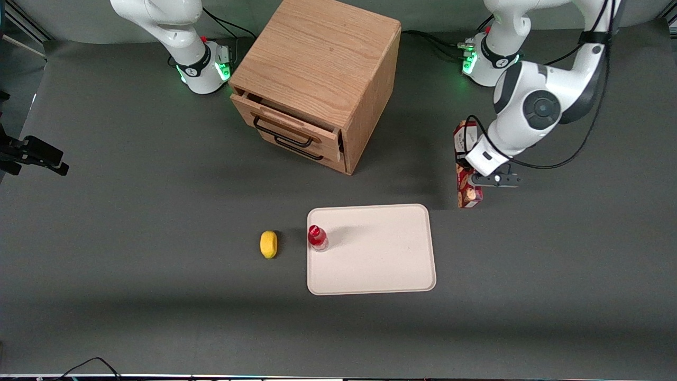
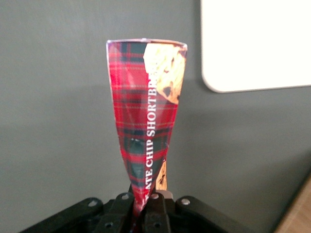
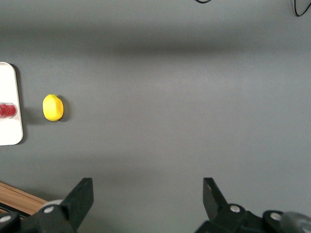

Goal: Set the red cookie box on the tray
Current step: 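Lift the box and carry it with the left gripper over the white tray, then lower the box onto the tray and open the left gripper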

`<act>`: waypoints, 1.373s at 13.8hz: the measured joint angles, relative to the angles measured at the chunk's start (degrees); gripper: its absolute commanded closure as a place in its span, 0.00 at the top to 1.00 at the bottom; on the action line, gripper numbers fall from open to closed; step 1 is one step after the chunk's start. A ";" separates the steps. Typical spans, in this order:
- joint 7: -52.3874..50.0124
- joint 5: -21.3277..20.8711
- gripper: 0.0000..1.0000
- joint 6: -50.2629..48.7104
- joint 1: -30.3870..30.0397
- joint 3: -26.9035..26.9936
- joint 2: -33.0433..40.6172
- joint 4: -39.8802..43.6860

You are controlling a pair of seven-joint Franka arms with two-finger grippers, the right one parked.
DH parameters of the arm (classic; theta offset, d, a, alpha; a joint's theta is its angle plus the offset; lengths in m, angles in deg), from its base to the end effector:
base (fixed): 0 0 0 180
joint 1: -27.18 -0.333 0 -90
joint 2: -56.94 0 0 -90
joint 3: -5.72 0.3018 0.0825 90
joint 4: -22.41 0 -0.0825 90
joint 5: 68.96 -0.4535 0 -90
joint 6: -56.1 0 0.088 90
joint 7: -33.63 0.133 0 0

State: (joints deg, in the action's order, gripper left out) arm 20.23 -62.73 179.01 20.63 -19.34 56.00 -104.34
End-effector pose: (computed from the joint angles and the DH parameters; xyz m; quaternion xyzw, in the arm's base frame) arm 0.5417 -0.1890 0.2828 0.9979 -0.0132 -0.0525 0.0347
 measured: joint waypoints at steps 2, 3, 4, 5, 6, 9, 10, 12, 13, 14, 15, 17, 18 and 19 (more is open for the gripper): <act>0.00 -0.30 0.00 -7.91 -0.07 0.89 -1.61 9.70; -0.01 -1.00 0.00 -10.80 -0.11 1.37 -3.45 14.67; -0.43 -2.00 0.00 -12.73 -0.12 1.62 -6.11 19.69; -1.78 -3.10 0.00 -13.59 0.02 1.64 -9.46 24.36; -3.66 -3.98 0.00 -13.79 0.60 1.60 -13.29 28.59; -11.55 -8.31 0.00 -12.45 5.50 1.45 -25.57 38.52; -14.04 -10.09 0.00 -10.74 7.42 1.42 -29.28 40.92; -16.62 -13.29 0.00 -6.28 10.18 1.40 -35.22 43.79; -17.03 -14.50 0.00 -4.44 10.79 1.42 -37.29 44.41; -17.09 -15.25 0.00 -2.88 11.16 1.54 -39.04 44.76; -17.10 -16.13 0.00 -1.46 11.50 1.86 -40.34 44.86; -17.28 -17.41 0.00 0.66 12.54 3.11 -42.23 44.89; -17.50 -17.81 0.00 1.92 13.03 3.66 -43.06 44.87; -17.68 -18.05 0.00 3.21 13.50 4.26 -43.89 44.83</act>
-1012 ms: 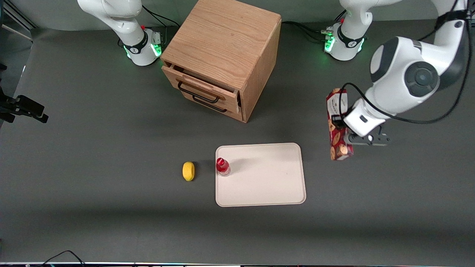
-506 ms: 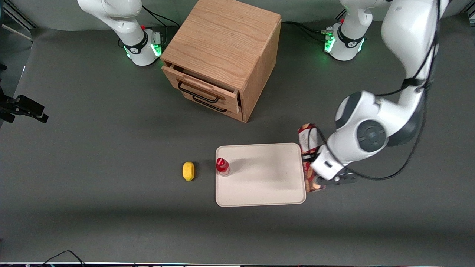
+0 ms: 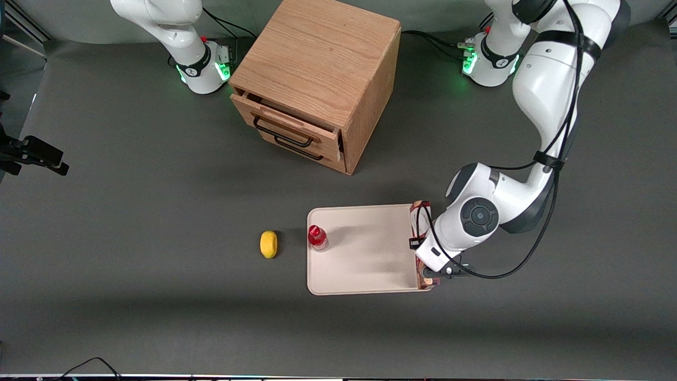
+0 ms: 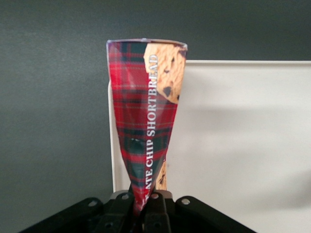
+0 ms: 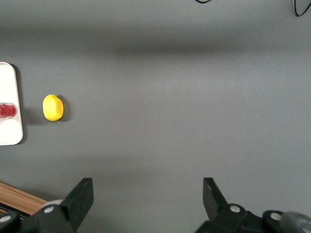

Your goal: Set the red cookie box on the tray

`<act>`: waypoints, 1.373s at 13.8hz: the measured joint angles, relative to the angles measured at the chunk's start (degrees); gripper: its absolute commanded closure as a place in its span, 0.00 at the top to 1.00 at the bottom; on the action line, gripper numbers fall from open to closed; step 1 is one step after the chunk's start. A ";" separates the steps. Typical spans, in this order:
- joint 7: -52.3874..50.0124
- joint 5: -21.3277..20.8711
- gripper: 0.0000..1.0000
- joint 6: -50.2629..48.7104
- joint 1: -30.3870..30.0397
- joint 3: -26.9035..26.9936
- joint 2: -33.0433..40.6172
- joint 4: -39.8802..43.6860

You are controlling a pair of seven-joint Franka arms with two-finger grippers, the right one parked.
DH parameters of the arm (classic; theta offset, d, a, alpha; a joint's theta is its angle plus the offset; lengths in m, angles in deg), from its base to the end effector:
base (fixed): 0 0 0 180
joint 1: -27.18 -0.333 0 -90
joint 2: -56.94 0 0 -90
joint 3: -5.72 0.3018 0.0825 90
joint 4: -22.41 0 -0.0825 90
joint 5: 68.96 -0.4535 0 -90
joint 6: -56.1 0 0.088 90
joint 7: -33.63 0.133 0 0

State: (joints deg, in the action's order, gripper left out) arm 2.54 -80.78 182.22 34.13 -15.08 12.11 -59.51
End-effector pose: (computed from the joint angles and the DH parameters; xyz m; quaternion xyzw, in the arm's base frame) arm 0.7097 -0.3175 0.1788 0.9987 0.0211 -0.0022 0.0462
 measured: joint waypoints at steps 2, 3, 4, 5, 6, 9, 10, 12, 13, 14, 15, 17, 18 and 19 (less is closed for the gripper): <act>-0.09 -0.15 0.02 1.47 0.73 0.89 -1.41 -0.11; -0.13 -0.18 0.28 1.64 0.94 1.05 -1.89 -0.15; -0.15 -0.22 0.91 1.68 1.03 1.10 -2.17 -0.21; -0.17 -0.29 1.00 1.68 1.07 1.16 -2.25 -0.24; -0.18 -0.56 1.00 1.84 1.09 1.35 -2.18 -0.16; -0.18 -0.94 1.00 2.83 0.94 1.99 -1.08 -0.18; -0.18 -0.93 1.00 2.97 0.53 2.18 0.16 -0.32; -0.18 -0.62 1.00 2.79 -1.55 2.47 5.00 -1.94; -0.18 -0.25 1.00 1.97 -3.04 2.54 8.20 -3.19; 0.32 -0.14 1.00 0.18 -4.82 2.61 11.44 -4.56; 2.57 -0.03 1.00 -2.28 -7.00 2.66 14.62 -5.89; 11.00 1.61 1.00 -8.80 -11.66 2.76 20.34 -7.57; 15.10 3.02 1.00 -12.38 -13.87 2.80 22.97 -8.00; 18.06 4.29 1.00 -15.68 -15.65 2.83 25.53 -8.41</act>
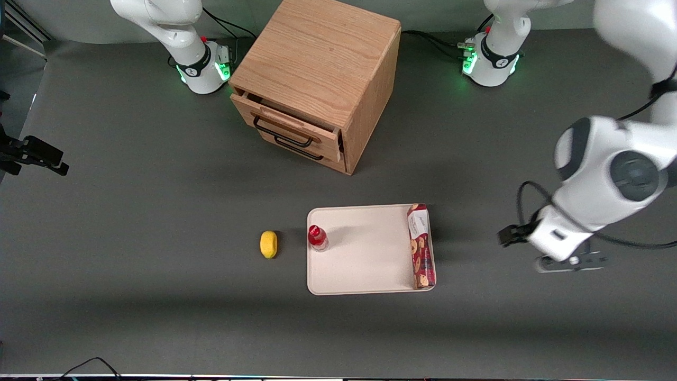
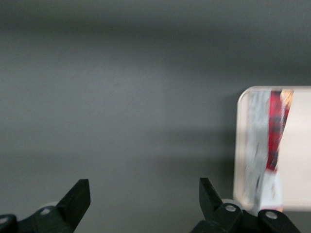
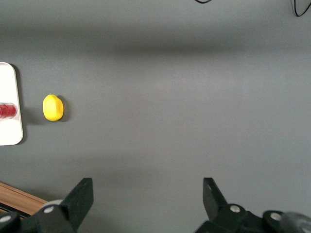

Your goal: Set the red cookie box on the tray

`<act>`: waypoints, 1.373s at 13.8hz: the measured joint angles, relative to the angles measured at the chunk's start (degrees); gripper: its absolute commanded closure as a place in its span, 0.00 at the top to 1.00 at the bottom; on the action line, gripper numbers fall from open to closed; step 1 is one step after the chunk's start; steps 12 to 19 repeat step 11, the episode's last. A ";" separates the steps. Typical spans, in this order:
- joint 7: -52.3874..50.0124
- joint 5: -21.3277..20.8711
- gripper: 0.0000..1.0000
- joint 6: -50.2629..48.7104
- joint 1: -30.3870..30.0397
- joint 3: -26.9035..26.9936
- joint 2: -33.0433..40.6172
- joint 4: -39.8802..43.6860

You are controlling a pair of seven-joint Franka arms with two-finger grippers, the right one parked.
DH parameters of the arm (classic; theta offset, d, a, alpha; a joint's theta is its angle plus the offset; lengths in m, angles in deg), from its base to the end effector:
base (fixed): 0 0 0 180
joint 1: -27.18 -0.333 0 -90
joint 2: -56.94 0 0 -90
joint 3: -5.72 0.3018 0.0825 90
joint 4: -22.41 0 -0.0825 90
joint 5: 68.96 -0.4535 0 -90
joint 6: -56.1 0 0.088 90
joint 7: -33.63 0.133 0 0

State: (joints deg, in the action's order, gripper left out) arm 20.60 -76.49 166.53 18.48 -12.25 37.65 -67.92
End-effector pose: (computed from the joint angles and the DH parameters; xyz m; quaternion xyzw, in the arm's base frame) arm 0.7168 -0.0860 0.3945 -0.9996 -0.0198 -0.0175 0.0078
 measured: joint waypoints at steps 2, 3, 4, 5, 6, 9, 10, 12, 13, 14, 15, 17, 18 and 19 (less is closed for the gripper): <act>2.34 1.13 1.00 -5.80 -2.11 0.01 5.48 -1.22; 2.51 1.34 1.00 -7.65 -2.57 0.00 8.47 -2.30; 2.52 1.51 1.00 -8.74 -2.90 0.00 11.49 -3.69; 2.52 2.10 1.00 -9.33 -3.15 0.04 14.51 -5.28; 2.53 3.38 1.00 -9.71 -3.36 0.30 17.40 -6.91; 6.14 8.54 1.00 -11.77 -3.81 3.04 23.78 -9.97; 7.39 9.27 1.00 -12.25 -4.01 3.81 25.00 -10.33; 7.95 9.59 1.00 -13.00 -4.10 4.25 25.78 -10.50; 7.95 9.59 1.00 -13.00 -4.10 4.25 25.78 -10.50; 7.95 9.59 1.00 -13.00 -4.10 4.25 25.78 -10.50; 7.95 9.59 1.00 -13.00 -4.10 4.25 25.78 -10.50; 7.95 9.59 1.00 -13.00 -4.10 4.25 25.78 -10.50; 7.95 9.59 1.00 -13.00 -4.10 4.25 25.78 -10.50; 7.95 9.59 1.00 -13.00 -4.10 4.25 25.78 -10.50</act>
